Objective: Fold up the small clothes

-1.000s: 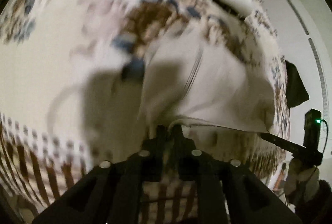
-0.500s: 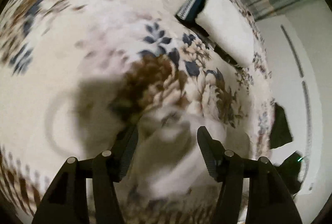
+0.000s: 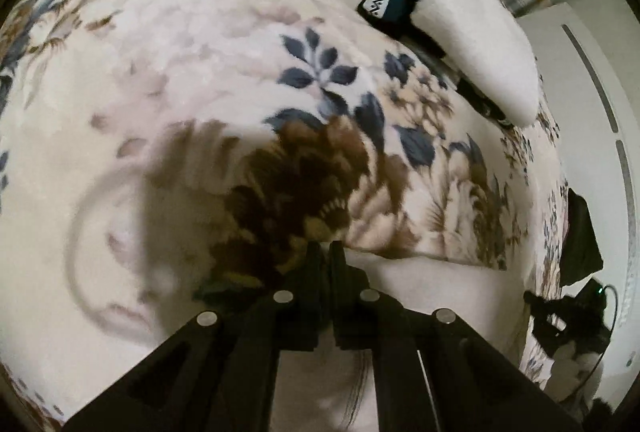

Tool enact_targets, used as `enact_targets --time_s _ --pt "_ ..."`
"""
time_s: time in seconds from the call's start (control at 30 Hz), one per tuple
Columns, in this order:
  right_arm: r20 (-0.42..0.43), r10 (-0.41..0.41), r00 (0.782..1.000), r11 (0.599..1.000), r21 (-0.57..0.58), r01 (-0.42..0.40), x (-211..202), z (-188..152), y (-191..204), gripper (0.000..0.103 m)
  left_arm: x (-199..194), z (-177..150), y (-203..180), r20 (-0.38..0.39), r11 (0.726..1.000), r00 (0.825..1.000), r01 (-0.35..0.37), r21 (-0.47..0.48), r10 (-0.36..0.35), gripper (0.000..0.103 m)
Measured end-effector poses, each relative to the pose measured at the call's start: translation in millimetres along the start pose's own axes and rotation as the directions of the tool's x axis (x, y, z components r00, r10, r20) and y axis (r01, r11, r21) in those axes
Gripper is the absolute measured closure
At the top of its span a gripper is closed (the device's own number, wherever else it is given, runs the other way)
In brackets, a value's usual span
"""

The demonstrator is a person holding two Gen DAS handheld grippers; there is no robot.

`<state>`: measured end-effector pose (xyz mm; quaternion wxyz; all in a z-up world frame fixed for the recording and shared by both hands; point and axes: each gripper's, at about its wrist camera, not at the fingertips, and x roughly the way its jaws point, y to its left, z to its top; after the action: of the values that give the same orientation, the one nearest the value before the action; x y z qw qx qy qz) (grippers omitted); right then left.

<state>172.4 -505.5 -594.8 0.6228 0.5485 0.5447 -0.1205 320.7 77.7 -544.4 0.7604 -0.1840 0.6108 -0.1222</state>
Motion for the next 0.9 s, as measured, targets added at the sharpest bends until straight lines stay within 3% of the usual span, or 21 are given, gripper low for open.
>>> enact_targets --time_s 0.1,0.2,0.23,0.3,0.33,0.37,0.43,0.47,0.5,0.53,0.6,0.63,0.7,0.8,0.9 --pt "-0.005 -0.016 1.0 1.0 -0.004 0.016 5.0 0.7 -0.3 0.098 1.8 4.5 -1.4 -0.01 1.0 1.0 0.018 -0.009 -0.018 0.099" --pt "-0.038 -0.031 0.999 0.998 -0.058 0.029 5.9 0.2 13.0 0.095 -4.4 9.1 5.3 -0.041 0.991 0.992 0.112 -0.079 -0.115 0.092" --pt "-0.041 -0.03 0.999 0.997 -0.068 0.027 1.3 0.8 14.7 0.089 -7.1 10.1 7.7 -0.049 0.986 0.989 0.133 -0.099 -0.138 0.088" --pt "-0.052 0.0 0.999 0.996 -0.092 -0.005 -7.7 3.0 20.7 0.072 -15.9 8.8 12.6 -0.037 0.975 0.982 0.182 -0.125 -0.188 0.066" --pt "-0.054 0.008 0.999 0.995 -0.102 -0.013 -11.6 4.3 21.3 0.055 -17.8 7.4 13.8 -0.029 0.971 0.978 0.2 -0.128 -0.205 0.051" --pt "-0.061 0.018 0.998 0.993 -0.114 -0.024 -12.9 5.9 22.9 0.049 -15.6 4.1 12.9 -0.035 0.967 0.974 0.219 -0.127 -0.225 0.049" --pt "-0.091 0.016 0.996 0.991 -0.133 -0.028 -6.8 9.5 24.5 0.049 -4.7 -0.5 7.6 -0.081 0.97 0.972 0.211 -0.123 -0.222 0.051" --pt "-0.113 0.01 0.994 0.991 -0.135 -0.025 -0.4 11.4 24.2 0.049 -0.4 -3.8 3.8 -0.083 0.974 0.975 0.196 -0.114 -0.206 0.058" --pt "-0.131 0.015 0.991 0.991 -0.129 -0.032 4.5 12.9 22.4 0.049 1.0 -6.8 -0.2 -0.062 0.979 0.981 0.179 -0.095 -0.186 0.089" --pt "-0.145 0.028 0.989 0.992 -0.12 -0.045 9.4 13.3 21.0 0.05 2.8 -7.5 -2.9 -0.058 0.982 0.983 0.17 -0.083 -0.175 0.093" --pt "-0.113 0.063 0.992 0.986 -0.15 -0.08 9.8 10.0 25.3 0.087 3.2 -5.5 -0.6 -0.035 0.98 0.984 0.171 -0.099 -0.175 0.093" --pt "-0.088 0.053 0.995 0.982 -0.176 -0.068 7.4 8.6 28.0 0.095 3.4 -3.6 2.7 -0.026 0.979 0.983 0.176 -0.107 -0.179 0.093" --pt "-0.037 0.022 0.999 0.978 -0.208 -0.029 3.9 8.0 30.2 0.096 5.5 -0.4 10.8 -0.024 0.974 0.981 0.186 -0.128 -0.19 0.094" --pt "-0.004 -0.008 1.0 0.989 -0.15 0.008 2.4 14.2 13.8 0.097 14.2 1.6 21.8 -0.039 0.971 0.98 0.19 -0.148 -0.197 0.093" --pt "-0.032 -0.027 0.999 0.989 -0.146 0.022 10.5 13.9 8.4 0.097 13.6 2.9 22.7 -0.061 0.961 0.969 0.226 -0.162 -0.238 0.091"
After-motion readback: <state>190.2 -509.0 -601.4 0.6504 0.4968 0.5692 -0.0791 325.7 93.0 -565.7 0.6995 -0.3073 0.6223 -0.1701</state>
